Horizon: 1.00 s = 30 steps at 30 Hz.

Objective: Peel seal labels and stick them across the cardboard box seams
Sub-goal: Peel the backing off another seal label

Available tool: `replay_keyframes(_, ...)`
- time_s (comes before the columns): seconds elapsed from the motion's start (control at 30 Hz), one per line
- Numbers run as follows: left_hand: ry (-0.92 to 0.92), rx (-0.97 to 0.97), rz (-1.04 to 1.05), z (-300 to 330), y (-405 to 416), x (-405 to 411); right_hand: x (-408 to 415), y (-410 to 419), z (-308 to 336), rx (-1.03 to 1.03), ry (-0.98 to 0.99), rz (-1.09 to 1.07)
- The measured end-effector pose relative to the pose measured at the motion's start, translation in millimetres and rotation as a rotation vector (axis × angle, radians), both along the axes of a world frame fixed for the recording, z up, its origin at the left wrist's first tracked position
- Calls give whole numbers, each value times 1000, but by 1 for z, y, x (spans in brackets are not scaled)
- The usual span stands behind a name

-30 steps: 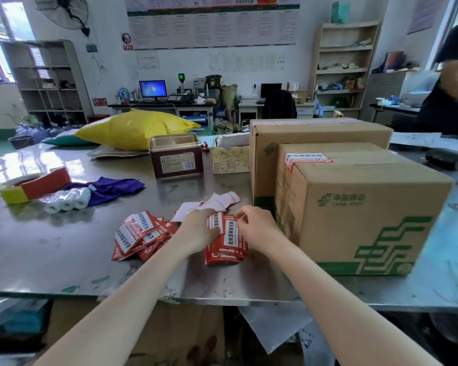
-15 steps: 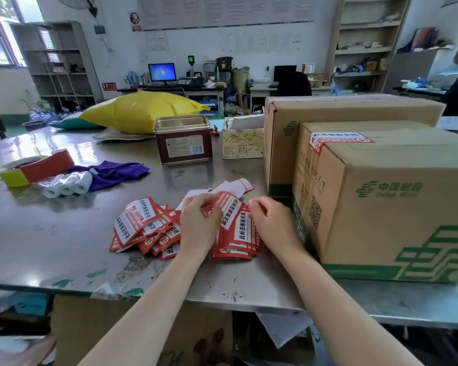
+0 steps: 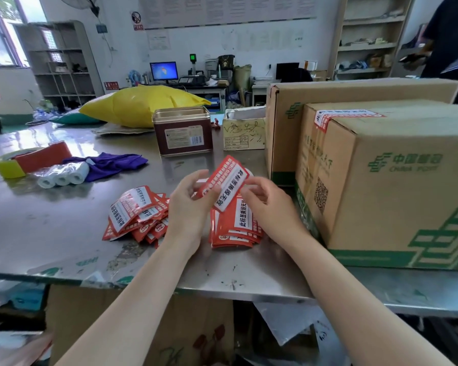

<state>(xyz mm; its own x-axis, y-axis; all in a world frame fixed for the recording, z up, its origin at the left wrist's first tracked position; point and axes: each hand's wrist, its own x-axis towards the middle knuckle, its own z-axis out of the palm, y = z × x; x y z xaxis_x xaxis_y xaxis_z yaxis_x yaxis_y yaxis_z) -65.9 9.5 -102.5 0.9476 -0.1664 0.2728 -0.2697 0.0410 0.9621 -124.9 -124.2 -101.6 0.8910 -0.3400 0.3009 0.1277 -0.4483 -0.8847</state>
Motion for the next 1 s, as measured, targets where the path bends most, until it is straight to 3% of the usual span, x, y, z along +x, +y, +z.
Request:
replay_keyframes(0.13, 48, -41, -145, 1, -1, -6, 1, 3, 0, 140, 26, 90)
replay_keyframes(0.37, -1, -35, -242, 3, -4, -11, -2, -2, 8, 365, -81, 18)
replay_keyframes(0.73, 65, -124, -91, 2, 0, -4, -3, -1, 10, 525, -73, 0)
replay_keyframes(0.83, 119, -148, -150, 2, 1, -4, -2, 0, 8, 472, -1, 4)
replay_keyframes(1.0, 163, -32, -321, 4, -3, -14, -7, -1, 8, 270, -124, -142)
